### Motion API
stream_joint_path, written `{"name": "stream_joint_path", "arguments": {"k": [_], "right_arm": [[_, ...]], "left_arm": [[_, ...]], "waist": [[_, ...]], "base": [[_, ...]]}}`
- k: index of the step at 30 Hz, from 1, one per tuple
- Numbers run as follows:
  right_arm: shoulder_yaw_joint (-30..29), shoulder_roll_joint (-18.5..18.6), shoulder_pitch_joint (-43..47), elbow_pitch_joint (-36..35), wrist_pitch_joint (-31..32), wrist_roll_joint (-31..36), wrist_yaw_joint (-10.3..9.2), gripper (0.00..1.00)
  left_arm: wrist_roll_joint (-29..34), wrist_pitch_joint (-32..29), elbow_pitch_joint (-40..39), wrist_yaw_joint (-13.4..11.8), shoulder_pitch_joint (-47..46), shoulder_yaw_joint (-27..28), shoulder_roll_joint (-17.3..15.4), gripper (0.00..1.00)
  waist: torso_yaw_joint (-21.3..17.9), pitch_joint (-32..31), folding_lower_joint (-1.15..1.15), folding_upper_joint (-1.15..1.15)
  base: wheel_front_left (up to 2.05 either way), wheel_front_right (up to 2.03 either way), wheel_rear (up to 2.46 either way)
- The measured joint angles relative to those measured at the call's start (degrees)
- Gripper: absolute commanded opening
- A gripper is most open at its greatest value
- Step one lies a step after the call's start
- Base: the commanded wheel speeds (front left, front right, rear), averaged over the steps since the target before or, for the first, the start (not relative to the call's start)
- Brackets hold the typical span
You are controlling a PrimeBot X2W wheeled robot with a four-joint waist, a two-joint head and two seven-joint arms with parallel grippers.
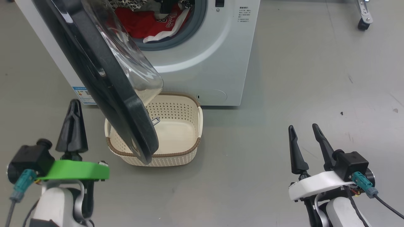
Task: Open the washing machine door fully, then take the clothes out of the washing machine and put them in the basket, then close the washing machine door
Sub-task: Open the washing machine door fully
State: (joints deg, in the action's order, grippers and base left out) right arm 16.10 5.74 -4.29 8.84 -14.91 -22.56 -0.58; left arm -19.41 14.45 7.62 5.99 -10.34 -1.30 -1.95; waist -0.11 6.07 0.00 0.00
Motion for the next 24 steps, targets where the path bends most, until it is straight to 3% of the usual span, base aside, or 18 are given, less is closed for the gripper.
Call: {"name": "stream_joint_path", "arguments": {"k": [13,24], "right_arm": [[-0.4,-0.6,0.0,1.0,0.0,0.1,0.64,1.00],[-0.9,-1.3,0.0,1.8,0.0,0.6,1.21,1.00]], "left_arm": [[1.0,0.3,-9.0,0.2,-10.1,1.7,-2.9,0.00],[1.1,-0.3,-12.9,0.5,-14.1,-3.4,-2.6,0.00]], "waist": [[0.7,0.8,0.00,0.00],[0.3,0.4,0.00,0.00]], "base": [[0.00,0.00,0.00],[0.00,0.00,0.00]]}}
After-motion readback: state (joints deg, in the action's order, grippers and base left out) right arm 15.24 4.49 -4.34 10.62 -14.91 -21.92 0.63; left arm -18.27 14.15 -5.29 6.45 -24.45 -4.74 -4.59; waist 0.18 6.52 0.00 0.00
